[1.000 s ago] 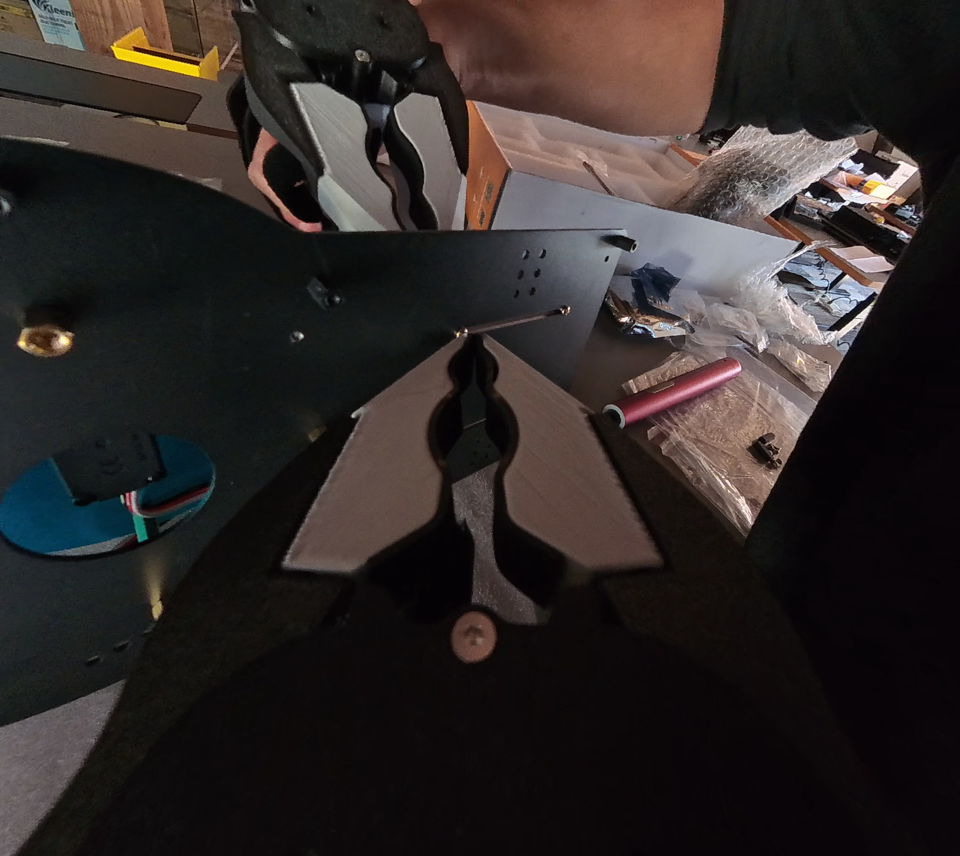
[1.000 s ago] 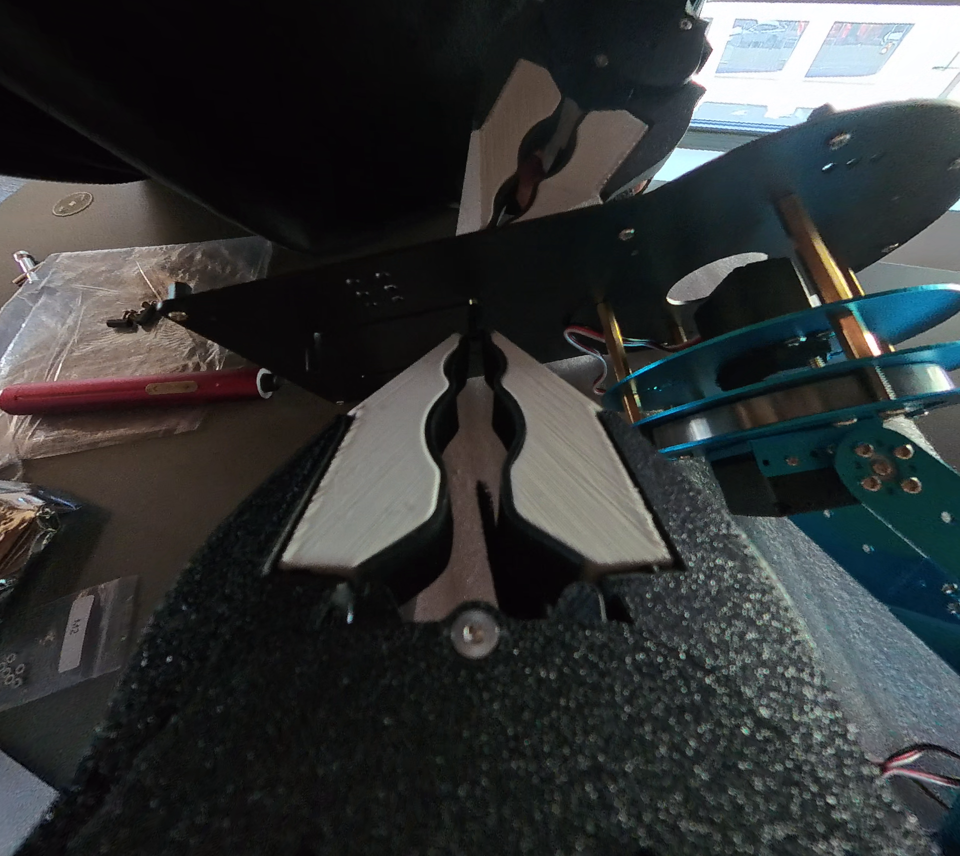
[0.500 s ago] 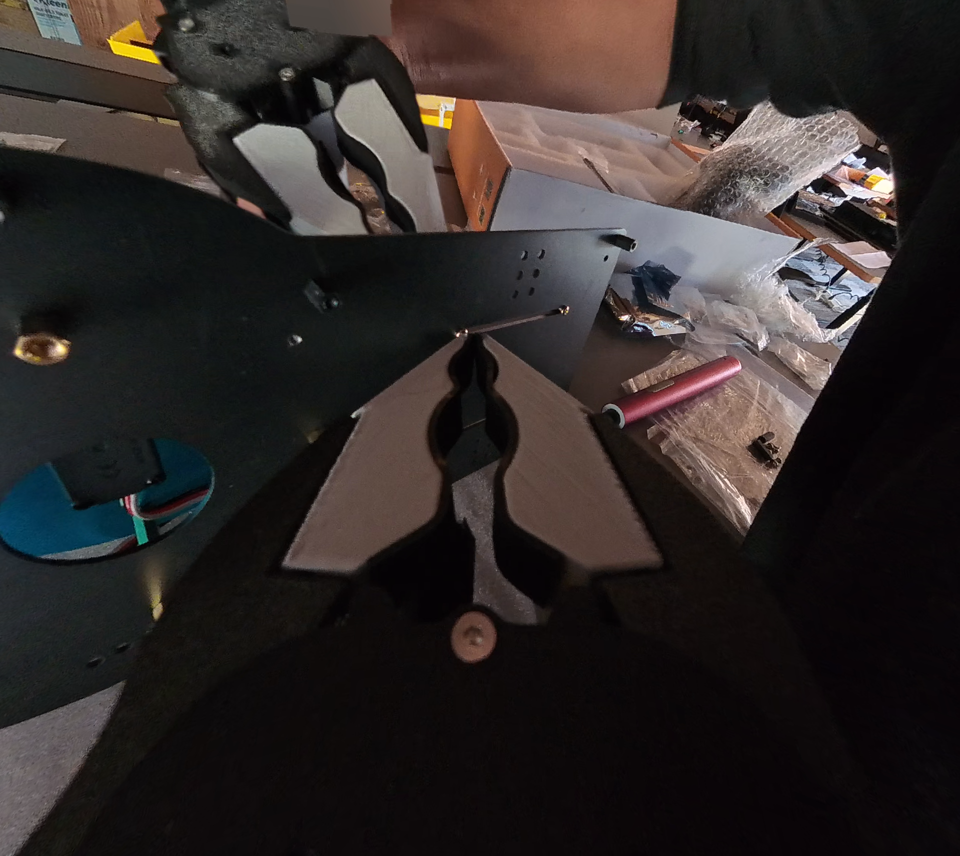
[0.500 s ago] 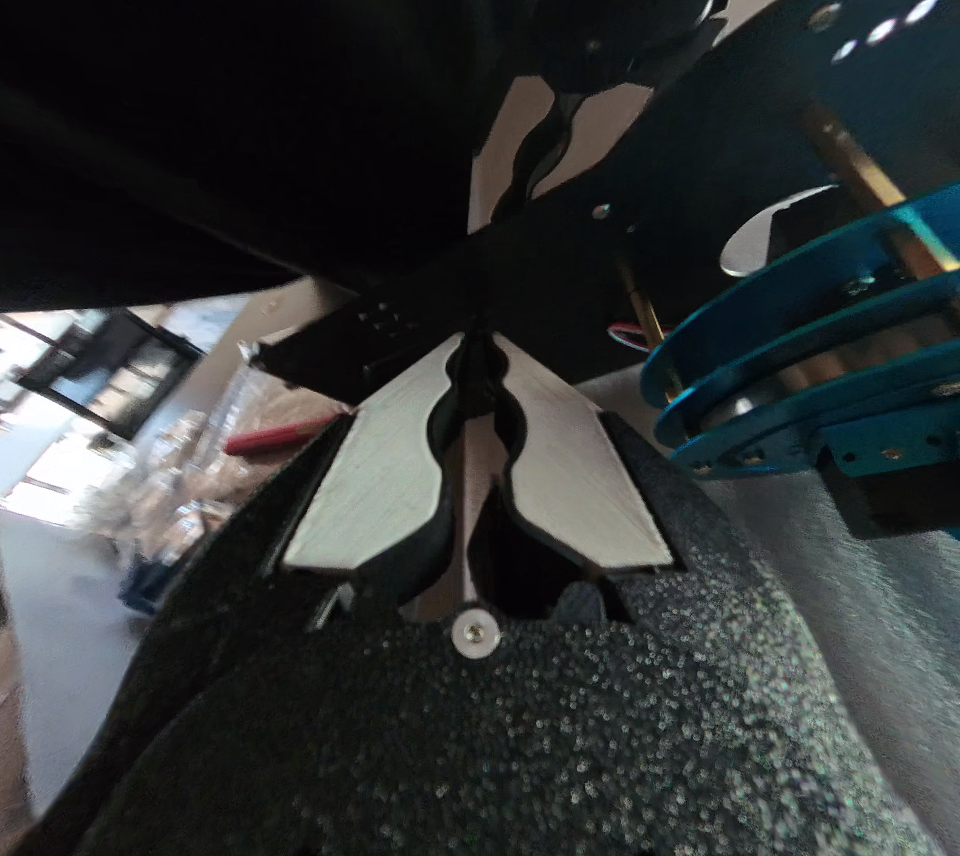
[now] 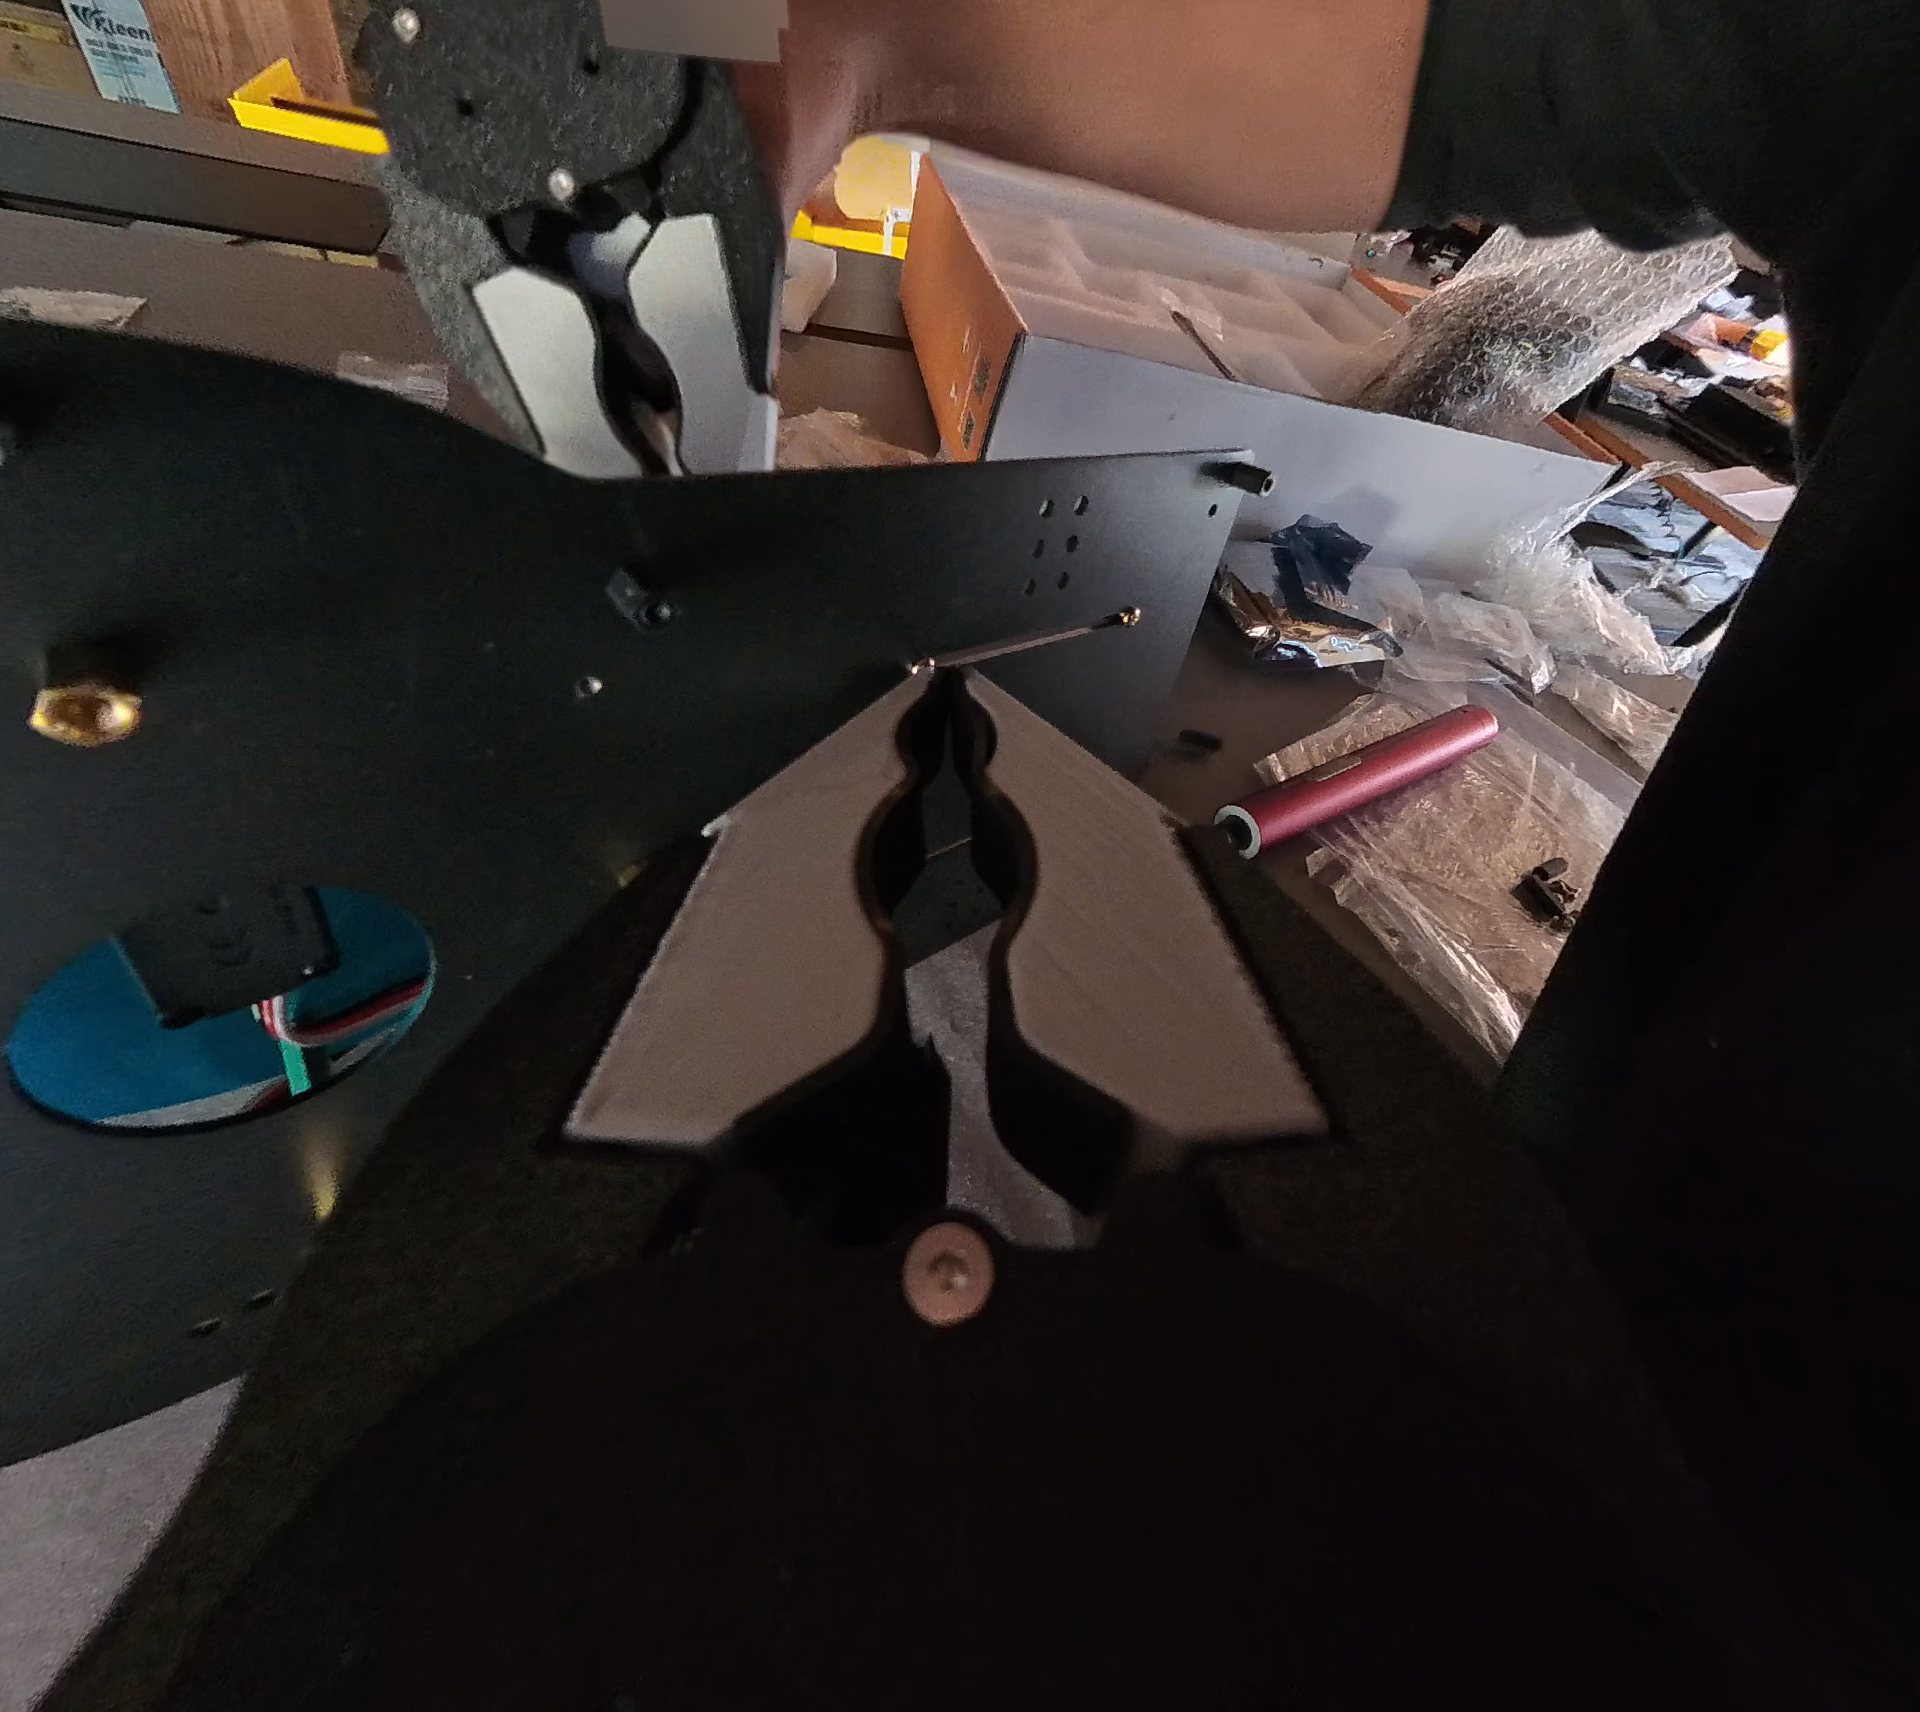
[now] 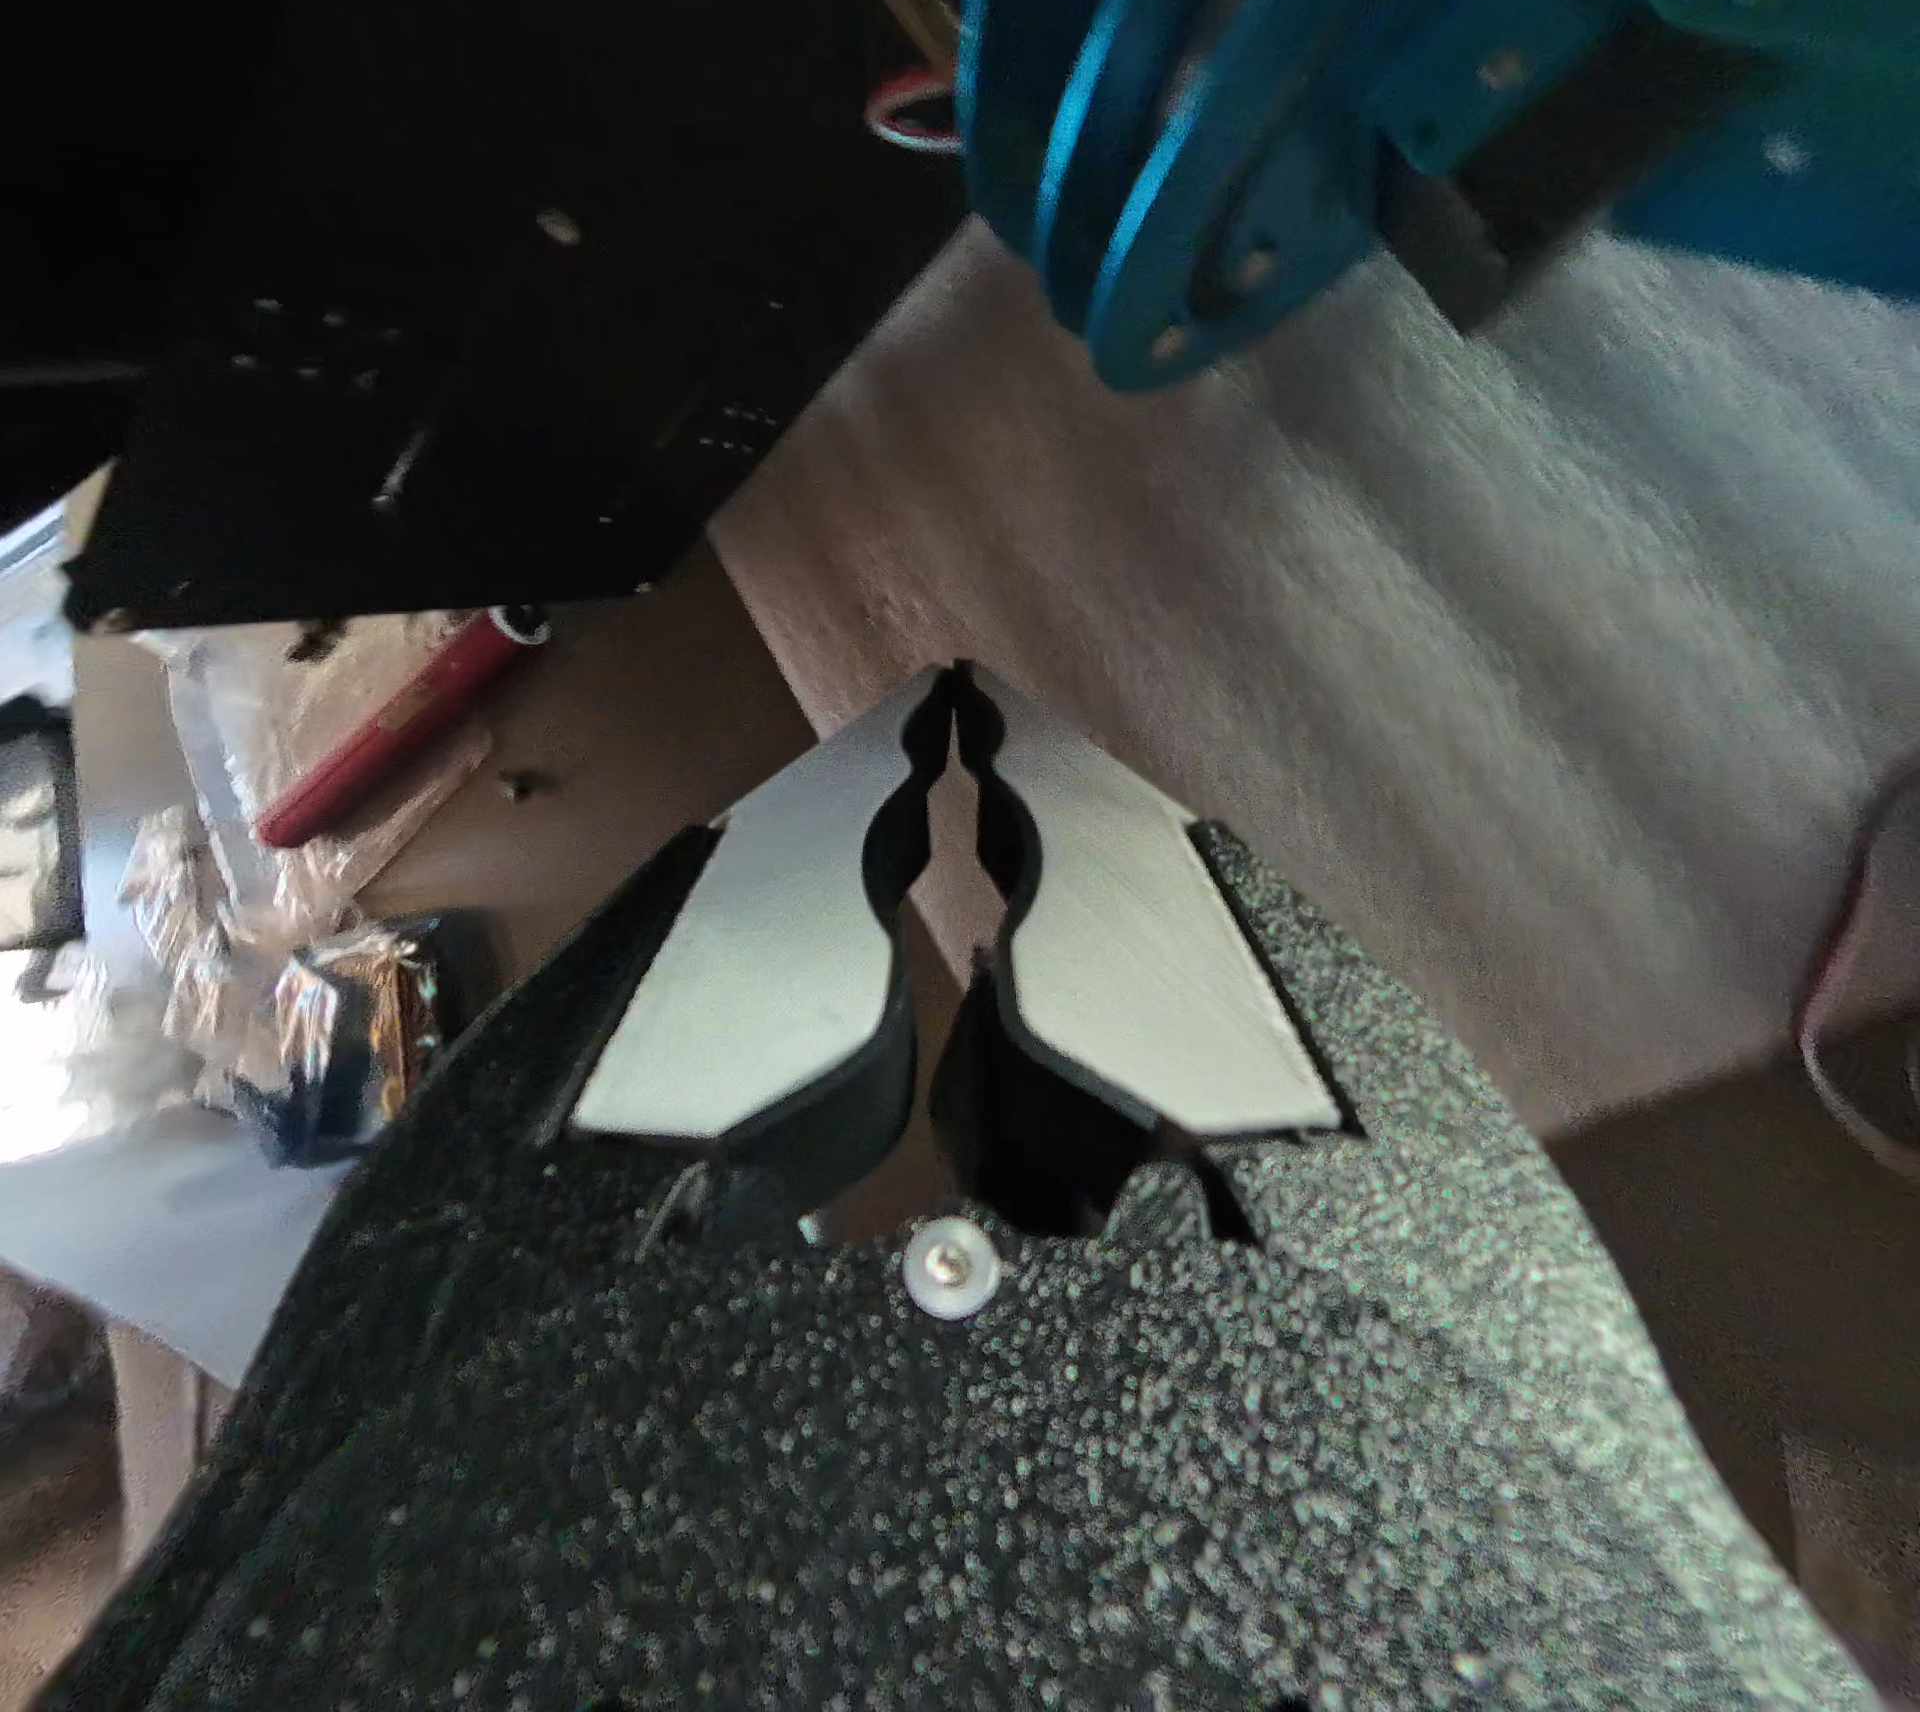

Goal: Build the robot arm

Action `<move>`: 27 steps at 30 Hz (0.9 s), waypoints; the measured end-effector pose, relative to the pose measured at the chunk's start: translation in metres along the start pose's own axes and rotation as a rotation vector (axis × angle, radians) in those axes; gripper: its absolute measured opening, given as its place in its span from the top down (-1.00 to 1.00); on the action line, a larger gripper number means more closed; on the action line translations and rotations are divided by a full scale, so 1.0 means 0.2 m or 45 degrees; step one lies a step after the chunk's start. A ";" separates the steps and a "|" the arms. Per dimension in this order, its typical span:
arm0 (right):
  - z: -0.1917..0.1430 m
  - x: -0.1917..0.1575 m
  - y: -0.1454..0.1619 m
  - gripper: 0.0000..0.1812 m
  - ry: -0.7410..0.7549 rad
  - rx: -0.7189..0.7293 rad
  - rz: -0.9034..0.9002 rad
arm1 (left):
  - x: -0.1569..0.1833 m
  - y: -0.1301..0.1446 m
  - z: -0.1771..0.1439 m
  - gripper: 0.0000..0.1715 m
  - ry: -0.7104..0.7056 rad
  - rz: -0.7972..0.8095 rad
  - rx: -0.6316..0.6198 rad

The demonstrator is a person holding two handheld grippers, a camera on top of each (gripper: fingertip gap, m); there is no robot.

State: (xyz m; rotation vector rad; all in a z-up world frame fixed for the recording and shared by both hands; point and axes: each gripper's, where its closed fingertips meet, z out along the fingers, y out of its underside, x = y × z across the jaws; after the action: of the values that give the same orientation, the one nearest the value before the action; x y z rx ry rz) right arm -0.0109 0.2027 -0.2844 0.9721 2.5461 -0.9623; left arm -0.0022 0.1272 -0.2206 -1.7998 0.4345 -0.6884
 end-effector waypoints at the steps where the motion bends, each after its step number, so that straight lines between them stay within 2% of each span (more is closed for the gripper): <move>1: -0.02 0.02 0.02 1.00 0.081 -0.028 0.065 | 0.00 0.00 0.00 1.00 -0.002 0.002 0.001; 5: -0.11 -0.03 -0.02 0.94 0.286 0.028 0.344 | 0.00 0.00 0.00 1.00 -0.002 -0.017 0.015; 8: -0.25 -0.13 -0.05 0.87 0.498 0.149 0.488 | 0.00 0.00 0.00 1.00 -0.003 -0.018 0.027; 10: -0.36 -0.20 0.01 0.83 0.690 0.230 0.663 | 0.00 0.00 0.00 1.00 0.001 -0.026 0.033; 13: -0.45 -0.36 0.25 0.78 1.079 0.282 0.914 | 0.00 0.00 0.00 1.00 0.011 -0.043 0.055; 16: -0.29 -0.61 0.44 0.75 1.272 0.356 1.110 | 0.00 0.00 0.01 1.00 0.022 -0.052 0.070; 17: -0.18 -0.69 0.51 0.74 1.297 0.343 1.193 | 0.00 0.00 0.01 1.00 0.025 -0.054 0.070; 19: 0.05 -0.81 0.54 0.70 1.238 0.389 1.348 | 0.00 0.00 0.01 1.00 0.026 -0.044 0.065; 21: 0.20 -0.85 0.52 0.68 1.260 0.468 1.428 | 0.00 0.00 0.01 1.00 0.025 -0.022 0.058; 22: 0.25 -0.86 0.53 0.68 1.306 0.450 1.459 | 0.00 0.00 0.01 1.00 0.023 -0.013 0.055; 25: 0.35 -0.90 0.60 0.76 1.438 0.349 1.550 | 0.00 0.00 0.01 1.00 0.020 -0.010 0.050; 27: 0.38 -0.90 0.60 0.76 1.475 0.400 1.602 | 0.00 0.00 0.01 1.00 0.021 -0.013 0.052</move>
State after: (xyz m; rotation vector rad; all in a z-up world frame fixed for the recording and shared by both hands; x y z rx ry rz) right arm 0.2040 0.1289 -0.3223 3.2673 1.4710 -0.3501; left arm -0.0012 0.1296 -0.2205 -1.7602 0.4197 -0.7144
